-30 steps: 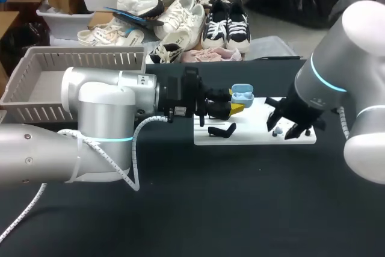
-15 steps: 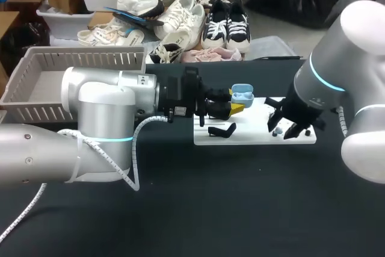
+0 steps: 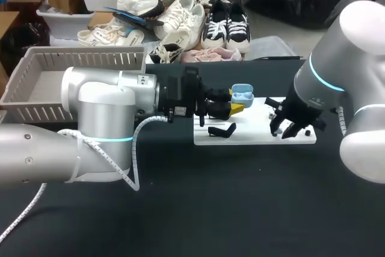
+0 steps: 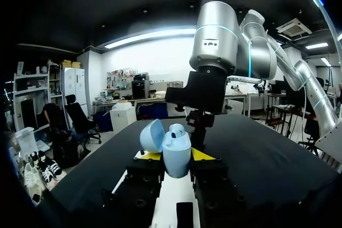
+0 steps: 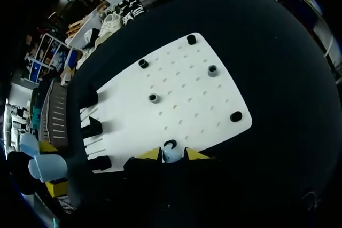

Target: Pick up each earbud case from the left stands, insert the matching earbuds, close the lid, and place the case in the box.

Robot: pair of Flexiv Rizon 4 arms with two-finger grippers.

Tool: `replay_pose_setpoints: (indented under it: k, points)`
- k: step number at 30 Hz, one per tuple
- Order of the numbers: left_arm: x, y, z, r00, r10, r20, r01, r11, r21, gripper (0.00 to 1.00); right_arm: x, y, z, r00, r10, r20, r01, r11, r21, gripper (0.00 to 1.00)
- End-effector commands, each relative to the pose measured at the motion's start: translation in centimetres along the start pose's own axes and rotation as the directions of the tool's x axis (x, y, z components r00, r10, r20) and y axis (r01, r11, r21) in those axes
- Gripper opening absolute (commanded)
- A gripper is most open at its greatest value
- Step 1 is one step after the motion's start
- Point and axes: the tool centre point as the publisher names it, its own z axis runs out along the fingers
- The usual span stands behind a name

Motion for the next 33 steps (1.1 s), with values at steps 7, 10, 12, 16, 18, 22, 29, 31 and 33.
replay_pose_setpoints:
  k: [7, 10, 12, 16, 18, 22, 29, 31, 33]
  points:
    - [0.1, 0.0, 0.0, 1.0, 0.001, 0.003, -0.001, 1.0, -0.001, 0.0, 0.0, 0.1, 0.2, 1.0, -0.004, -0.001, 0.004, 1.0, 0.002, 0.1]
    - [0.1, 0.0, 0.0, 1.0, 0.001, 0.003, -0.001, 1.0, -0.001, 0.0, 0.0, 0.2, 0.2, 1.0, -0.006, -0.002, 0.006, 1.0, 0.003, 0.02]
    - [0.1, 0.0, 0.0, 1.0, 0.001, 0.003, -0.001, 1.0, -0.001, 0.0, 0.0, 0.2, 0.2, 1.0, -0.007, -0.002, 0.007, 1.0, 0.004, 0.0]
    - [0.1, 0.0, 0.0, 1.0, 0.001, 0.003, -0.001, 1.0, -0.001, 0.0, 0.1, 0.2, 0.0, 1.0, -0.007, -0.001, 0.007, 1.0, 0.004, 0.0]
    - [0.1, 0.0, 0.0, 1.0, 0.001, 0.003, -0.001, 1.0, -0.001, 0.0, 0.2, 0.2, -0.3, 1.0, -0.006, 0.002, 0.006, 1.0, 0.001, 0.0]
    - [0.1, 0.0, 0.0, 1.0, 0.001, 0.003, -0.001, 1.0, -0.001, 0.0, 0.4, 0.2, -0.9, 1.0, -0.004, 0.012, 0.004, 1.0, -0.004, 0.0]
    - [0.1, 0.0, 0.0, 1.0, 0.001, 0.003, -0.001, 1.0, -0.001, 0.0, 0.7, 0.1, -2.1, 0.999, -0.014, 0.029, 0.014, 1.0, -0.012, 0.0]
    - [0.1, 0.0, 0.0, 1.0, 0.001, 0.003, -0.001, 1.0, -0.001, 0.0, 0.9, -0.1, -2.4, 0.999, -0.042, 0.027, 0.043, 0.999, -0.011, 0.0]
    - [0.1, 0.0, 0.0, 1.0, 0.001, 0.003, -0.001, 1.0, -0.001, 0.0, 1.0, -0.2, -2.7, 0.997, -0.076, 0.018, 0.076, 0.997, 0.0, 0.0]
